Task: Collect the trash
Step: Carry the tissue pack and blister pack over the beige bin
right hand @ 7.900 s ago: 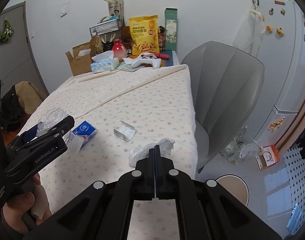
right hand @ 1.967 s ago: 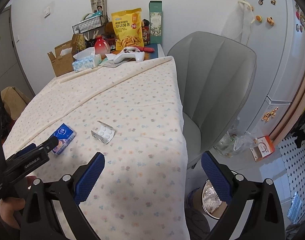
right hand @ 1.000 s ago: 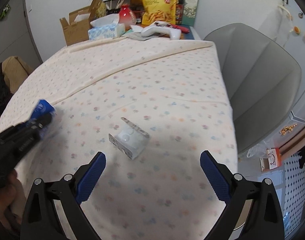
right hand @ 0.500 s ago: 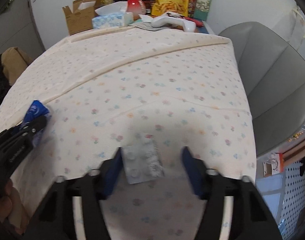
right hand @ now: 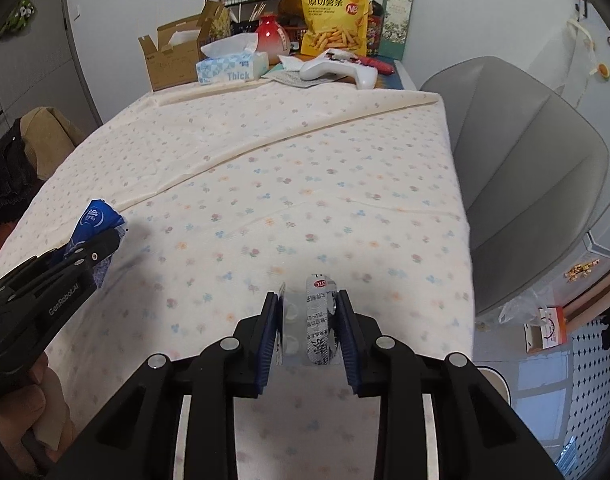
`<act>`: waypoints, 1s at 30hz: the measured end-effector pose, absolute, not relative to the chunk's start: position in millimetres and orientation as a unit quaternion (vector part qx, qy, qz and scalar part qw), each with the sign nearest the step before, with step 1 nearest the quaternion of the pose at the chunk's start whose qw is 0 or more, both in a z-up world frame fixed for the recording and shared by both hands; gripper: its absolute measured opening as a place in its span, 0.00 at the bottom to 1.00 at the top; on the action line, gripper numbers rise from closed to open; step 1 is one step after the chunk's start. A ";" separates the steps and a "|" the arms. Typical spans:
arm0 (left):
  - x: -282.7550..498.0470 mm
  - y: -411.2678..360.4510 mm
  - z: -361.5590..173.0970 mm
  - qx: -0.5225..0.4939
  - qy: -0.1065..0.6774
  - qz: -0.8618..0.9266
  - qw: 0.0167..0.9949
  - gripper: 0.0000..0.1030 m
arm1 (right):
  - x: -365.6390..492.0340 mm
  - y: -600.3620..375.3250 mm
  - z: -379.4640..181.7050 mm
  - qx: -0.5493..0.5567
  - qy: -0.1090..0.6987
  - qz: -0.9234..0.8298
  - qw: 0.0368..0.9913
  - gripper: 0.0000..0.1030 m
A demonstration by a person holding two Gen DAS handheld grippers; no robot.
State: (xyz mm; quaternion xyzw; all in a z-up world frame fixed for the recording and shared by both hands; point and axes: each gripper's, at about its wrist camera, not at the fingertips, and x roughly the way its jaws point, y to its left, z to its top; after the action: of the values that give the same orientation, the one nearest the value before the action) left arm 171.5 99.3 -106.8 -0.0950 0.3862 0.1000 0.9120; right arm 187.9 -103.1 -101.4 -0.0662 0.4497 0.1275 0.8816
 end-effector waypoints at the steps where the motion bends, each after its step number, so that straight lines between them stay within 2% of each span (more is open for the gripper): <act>1: 169.9 95.6 -104.7 -0.094 0.385 0.097 0.913 0.26 | 185.6 -106.7 -98.8 -0.065 0.448 0.125 0.883 0.28; 16: 155.8 18.4 -76.9 -0.063 0.364 0.034 0.929 0.26 | 149.0 -178.3 -69.1 -0.026 0.421 0.078 0.903 0.28; 30: 161.4 -59.0 -72.1 -0.027 0.365 -0.023 0.930 0.26 | 132.0 -261.0 -64.9 0.022 0.413 0.019 0.910 0.28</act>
State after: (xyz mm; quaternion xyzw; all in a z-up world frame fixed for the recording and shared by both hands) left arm 161.4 -59.0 -72.1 -0.0268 0.3653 -0.0232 0.9302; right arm 132.0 -261.0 -64.9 0.0220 0.4131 0.0190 0.9102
